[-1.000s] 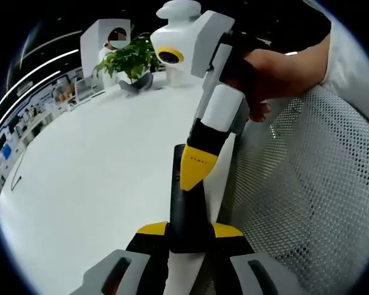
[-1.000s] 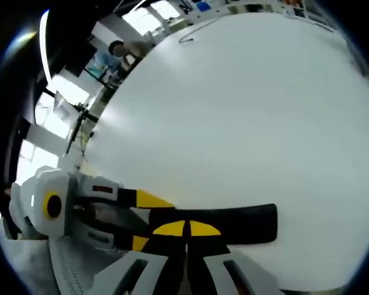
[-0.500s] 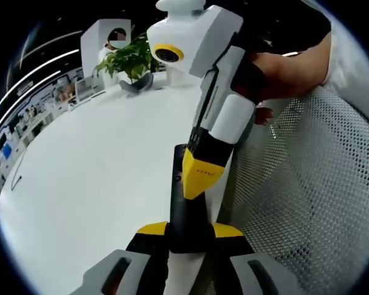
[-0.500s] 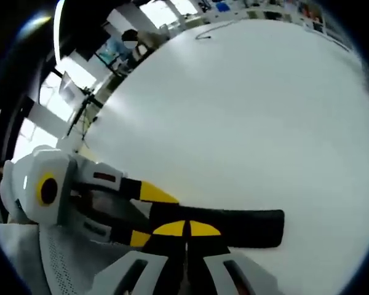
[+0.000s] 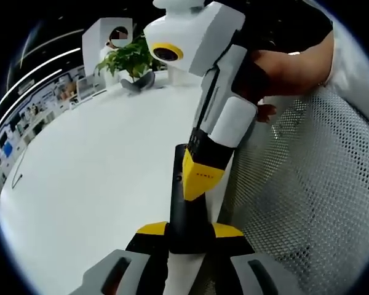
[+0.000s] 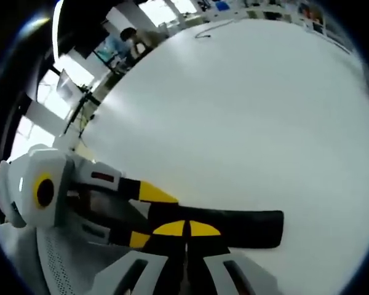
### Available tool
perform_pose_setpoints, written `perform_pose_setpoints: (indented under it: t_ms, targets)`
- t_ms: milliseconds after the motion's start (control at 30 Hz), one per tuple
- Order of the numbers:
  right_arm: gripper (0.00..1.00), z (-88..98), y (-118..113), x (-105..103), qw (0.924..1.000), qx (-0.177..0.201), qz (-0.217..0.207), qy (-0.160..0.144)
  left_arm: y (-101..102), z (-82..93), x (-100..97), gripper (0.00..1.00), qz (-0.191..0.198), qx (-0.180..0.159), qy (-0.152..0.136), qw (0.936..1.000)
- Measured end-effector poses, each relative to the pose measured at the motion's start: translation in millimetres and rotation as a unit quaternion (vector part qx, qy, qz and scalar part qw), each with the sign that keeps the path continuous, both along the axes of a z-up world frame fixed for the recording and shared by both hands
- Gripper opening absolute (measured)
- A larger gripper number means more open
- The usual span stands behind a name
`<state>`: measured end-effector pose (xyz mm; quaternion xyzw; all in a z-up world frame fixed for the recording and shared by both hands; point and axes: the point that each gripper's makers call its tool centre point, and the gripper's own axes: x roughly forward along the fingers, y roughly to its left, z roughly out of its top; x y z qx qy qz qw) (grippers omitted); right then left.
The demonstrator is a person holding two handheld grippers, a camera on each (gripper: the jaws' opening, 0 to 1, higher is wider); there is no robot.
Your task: Press the specified remote control buttons in sequence, fully releasing each button before pressing the next.
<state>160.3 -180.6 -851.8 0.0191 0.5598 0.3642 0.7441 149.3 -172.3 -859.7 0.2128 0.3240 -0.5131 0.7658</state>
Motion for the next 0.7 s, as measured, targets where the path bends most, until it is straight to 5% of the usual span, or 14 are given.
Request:
perform_pose_setpoints:
  t_ms: [133, 267, 700]
  targets:
    - [0.00, -0.8, -2.3, 0.8, 0.9999, 0.011, 0.001, -0.004, 0.2, -0.6, 0.1, 0.25, 0.003, -0.001, 0.002, 1.0000]
    - [0.00, -0.4, -2.8, 2.4, 0.9991, 0.026, -0.023, 0.026, -0.1, -0.4, -0.6, 0.26, 0.005, 0.000, 0.003, 1.0000]
    - [0.00, -0.2, -1.3, 0.8, 1.0000, 0.002, 0.000, -0.005, 0.1, -0.9, 1.3, 0.25, 0.013, 0.008, 0.005, 0.9999]
